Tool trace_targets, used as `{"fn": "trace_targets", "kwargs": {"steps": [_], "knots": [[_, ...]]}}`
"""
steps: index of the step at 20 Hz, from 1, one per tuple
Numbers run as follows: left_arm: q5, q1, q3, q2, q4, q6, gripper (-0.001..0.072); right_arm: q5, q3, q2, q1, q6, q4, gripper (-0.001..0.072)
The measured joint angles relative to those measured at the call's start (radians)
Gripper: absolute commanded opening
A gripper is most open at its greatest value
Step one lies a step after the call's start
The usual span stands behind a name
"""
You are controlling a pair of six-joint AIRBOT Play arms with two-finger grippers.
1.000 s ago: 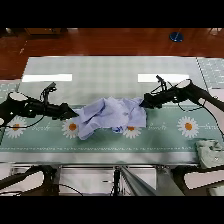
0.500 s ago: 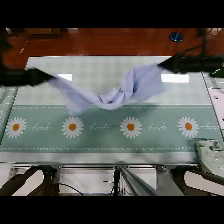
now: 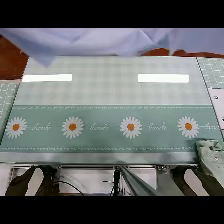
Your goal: Fold the shirts.
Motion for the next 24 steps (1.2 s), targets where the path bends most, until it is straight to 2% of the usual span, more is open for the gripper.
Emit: {"fn": "trace_targets", "kwargs": {"steps": [4, 9, 14, 19, 24], "knots": [[-0.074, 0.002, 0.050, 0.126, 0.157, -0.104, 0.0026, 0.083, 0.055, 0.119, -0.010, 0.106, -0.158, 0.0034], [-0.270, -0.003, 0.056, 0.216, 0.258, -0.183, 0.0026, 0.265, 0.073, 0.216, -0.013, 0.184, -0.349, 0.0033], [-0.437, -0.003, -0.150, 0.236, 0.288, -0.224, 0.0025, 0.445, 0.005, 0.186, 0.006, 0.209, -0.473, 0.0033], [-0.370, -0.003, -0.595, 0.229, 0.262, -0.235, 0.0024, 0.473, -0.212, 0.051, 0.072, 0.214, -0.506, 0.0033], [-0.161, -0.003, -0.930, 0.166, 0.161, -0.230, 0.0025, 0.346, -0.355, -0.188, 0.229, 0.181, -0.514, 0.0034]]}}
